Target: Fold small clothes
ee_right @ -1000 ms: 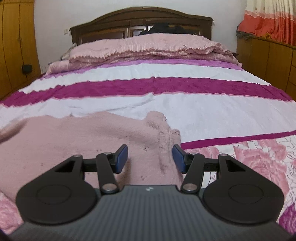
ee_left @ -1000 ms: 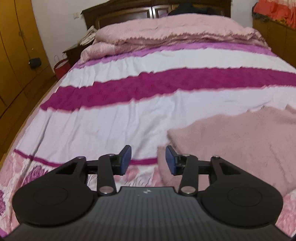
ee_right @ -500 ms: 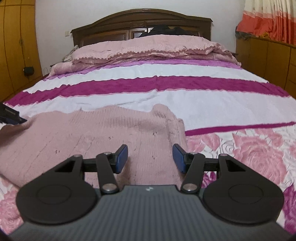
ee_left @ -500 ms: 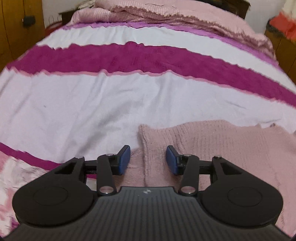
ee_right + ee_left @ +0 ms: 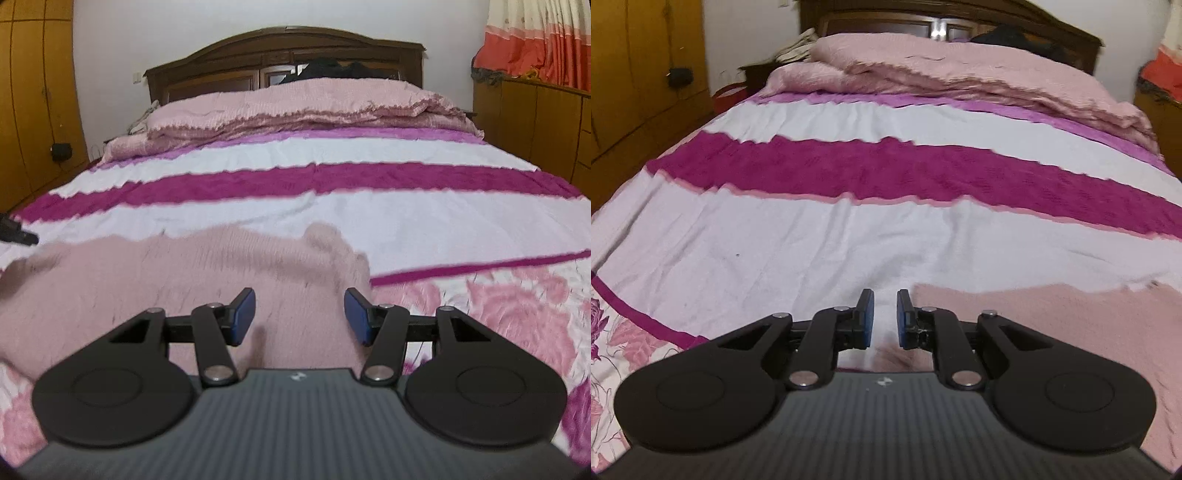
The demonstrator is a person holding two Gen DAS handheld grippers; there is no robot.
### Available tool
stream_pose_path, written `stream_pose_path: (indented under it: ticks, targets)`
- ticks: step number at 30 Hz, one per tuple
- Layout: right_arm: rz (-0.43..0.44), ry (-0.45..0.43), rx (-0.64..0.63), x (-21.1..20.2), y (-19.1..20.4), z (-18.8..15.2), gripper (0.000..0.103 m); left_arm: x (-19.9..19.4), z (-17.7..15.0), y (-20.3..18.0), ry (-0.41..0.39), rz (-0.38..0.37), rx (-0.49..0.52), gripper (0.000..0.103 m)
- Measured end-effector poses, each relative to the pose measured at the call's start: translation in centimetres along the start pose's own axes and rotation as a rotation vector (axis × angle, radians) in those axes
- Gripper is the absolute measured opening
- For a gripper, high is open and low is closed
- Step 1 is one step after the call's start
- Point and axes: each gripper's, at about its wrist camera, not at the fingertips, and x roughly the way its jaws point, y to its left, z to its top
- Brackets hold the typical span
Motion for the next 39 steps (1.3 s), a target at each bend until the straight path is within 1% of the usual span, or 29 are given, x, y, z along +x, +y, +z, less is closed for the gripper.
stream_pose_path:
  ticks: [3,5,7,8,10,13,14,15,16,17,19,20,21,22,23,24,25,26,27,28,30,31,32,34,37,39]
  targets:
    - [-0.028,-0.029,-0.010,0.9,-0.6,1.7,0.055,-1.9,-0.8,-0.9,-0.016,-0.050,0.005,0.015]
    - [-0.042,-0.015,-0.003,2.5,-1.2,2.8,0.055,-3.0,-1.7,-1.6,-0.017,-0.074,0.000,0.015]
    - [-0.043,0.016,0.063,4.2,-2.4,3.4,0.055,-3.3,-2.4,-2.2,-0.012,-0.101,-0.005,0.015]
    - [-0.028,0.037,0.112,5.1,-3.2,3.7,0.055,-3.3,-2.8,-2.5,-0.005,-0.111,-0.001,0.015]
    - [0.025,0.079,0.199,7.2,-4.8,4.1,0.055,-2.7,-3.6,-3.1,0.013,-0.103,0.013,0.015]
    - [0.061,0.159,0.258,10.1,-5.8,4.5,0.055,-1.1,-4.9,-3.2,0.042,-0.061,0.016,0.015]
    - [0.073,0.195,0.271,10.9,-6.0,4.2,0.051,-0.8,-5.2,-3.1,0.039,-0.047,0.014,0.015]
    - [0.083,0.225,0.283,11.6,-6.2,4.0,0.043,-0.5,-5.4,-2.9,0.032,-0.037,0.006,0.015]
    - [0.096,0.231,0.280,11.9,-6.1,3.7,0.020,-0.2,-5.4,-2.5,0.026,-0.032,-0.003,0.015]
    - [0.103,0.208,0.270,11.6,-5.8,3.6,0.018,-0.1,-5.4,-2.3,0.023,-0.030,-0.011,0.015]
    - [0.065,0.095,0.223,9.8,-4.8,3.7,0.017,0.2,-5.2,-1.8,0.012,-0.029,-0.022,0.015]
    - [0.043,0.041,0.185,8.8,-4.2,3.7,0.017,0.3,-5.2,-1.7,0.002,-0.020,-0.021,0.015]
    - [0.019,0.009,0.157,8.3,-3.7,3.6,0.017,0.5,-5.2,-1.7,-0.008,0.005,-0.009,0.015]
    - [-0.011,0.005,0.140,8.4,-3.5,3.5,0.017,0.7,-5.1,-1.8,-0.013,0.037,0.006,0.016]
    - [-0.047,0.033,0.129,8.9,-3.4,3.3,0.018,0.9,-5.1,-1.8,-0.020,0.065,0.023,0.019]
    - [-0.077,0.076,0.137,9.7,-3.7,3.1,0.019,1.1,-5.2,-1.8,-0.023,0.077,0.033,0.026]
    - [-0.099,0.116,0.170,10.3,-4.3,2.9,0.019,1.0,-5.2,-1.7,-0.024,0.085,0.034,0.029]
    - [-0.114,0.143,0.215,10.6,-5.1,2.7,0.018,0.9,-5.2,-1.6,-0.026,0.093,0.039,0.035]
    - [-0.113,0.148,0.262,10.5,-5.8,2.5,0.018,0.8,-5.3,-1.5,-0.028,0.102,0.051,0.039]
    - [-0.103,0.141,0.299,10.1,-6.4,2.4,0.019,0.6,-5.3,-1.4,-0.028,0.107,0.058,0.040]
    - [-0.096,0.125,0.344,8.5,-7.1,2.2,0.030,0.0,-5.2,-1.0,-0.023,0.114,0.051,0.041]
    - [-0.095,0.114,0.346,7.6,-7.2,2.1,0.042,-0.5,-5.1,-0.8,-0.019,0.111,0.043,0.042]
    - [-0.094,0.099,0.347,6.5,-7.3,1.8,0.058,-1.0,-5.0,-0.5,-0.016,0.107,0.037,0.042]
    - [-0.084,0.067,0.371,4.3,-7.4,1.2,0.073,-2.3,-5.0,-0.2,-0.018,0.101,0.037,0.042]
    - [-0.042,0.070,0.460,1.7,-8.6,-0.1,0.073,-4.2,-5.3,0.0,-0.010,0.107,0.036,0.042]
    - [-0.023,0.067,0.504,0.7,-9.3,-0.4,0.073,-5.2,-5.8,0.1,0.007,0.109,0.026,0.042]
